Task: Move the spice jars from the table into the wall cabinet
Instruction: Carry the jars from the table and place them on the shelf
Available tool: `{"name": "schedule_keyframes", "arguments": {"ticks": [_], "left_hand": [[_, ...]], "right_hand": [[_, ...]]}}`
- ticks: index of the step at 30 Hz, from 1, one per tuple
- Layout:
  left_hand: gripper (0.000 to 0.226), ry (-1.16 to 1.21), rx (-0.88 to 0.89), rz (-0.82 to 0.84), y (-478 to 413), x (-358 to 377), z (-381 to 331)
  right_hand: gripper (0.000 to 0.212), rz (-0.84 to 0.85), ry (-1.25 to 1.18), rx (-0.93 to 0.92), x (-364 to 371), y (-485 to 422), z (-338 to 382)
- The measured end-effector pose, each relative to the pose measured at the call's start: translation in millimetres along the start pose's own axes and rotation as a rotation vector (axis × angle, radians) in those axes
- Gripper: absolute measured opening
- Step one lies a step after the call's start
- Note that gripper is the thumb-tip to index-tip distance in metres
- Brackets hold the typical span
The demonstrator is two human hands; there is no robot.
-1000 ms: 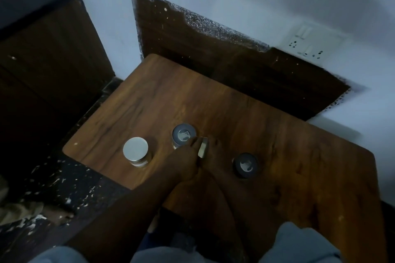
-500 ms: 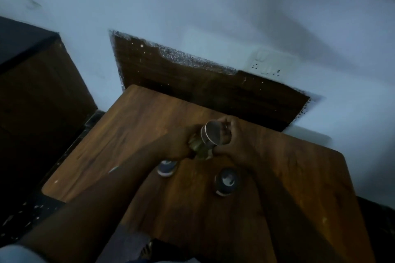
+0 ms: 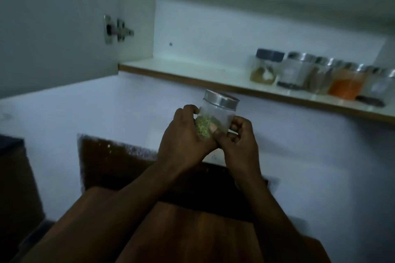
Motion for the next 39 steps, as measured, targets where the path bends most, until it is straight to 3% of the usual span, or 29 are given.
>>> {"name": "schedule_keyframes", "arguments": {"ticks": [3, 6, 10, 17, 22, 29, 33, 39], "left_hand": [[0.077, 0.246, 0.04, 0.079, -45, 1, -30], [0.07, 0.292, 0.046, 0.083, -95, 2, -50], [0.069, 0.122, 0.079, 0.057, -145, 26, -59], [0.046, -0.215, 0.014, 0.07, -207, 93, -43], [0.051, -0.295, -0.02, 0.095, -223, 118, -27], [0.046, -0.581, -0.054, 0.233, -226, 131, -26], [0.047, -0.605, -0.093, 0.291, -223, 131, -24], [0.037, -0.531, -0.056, 0.117, -210, 109, -35]], "right_hand": [[0.053, -0.049, -0.044, -0.082, -12, -50, 39], [0.053, -0.025, -0.018, -0.161, -17, -94, 69], [0.044, -0.017, 0.139, -0.184, -15, -154, 79], [0.037, -0.042, 0.576, -0.189, 1, -230, 51], [0.03, -0.233, 0.884, -0.309, 13, -232, 44], [0.026, -0.146, 0.897, -0.127, 12, -232, 38], [0.027, -0.091, 0.906, -0.086, 13, -231, 37], [0.025, -0.278, 0.888, -0.188, 9, -216, 51]]}}
Point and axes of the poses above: each hand's wrist, its own y-axis away from the middle knuckle, its own x-axis out of the palm, z = x × y, the point moved 5 cm from there along -y, towards the middle knuckle, and after that the axes turned 8 degrees about -z, right-handed, at the moved point
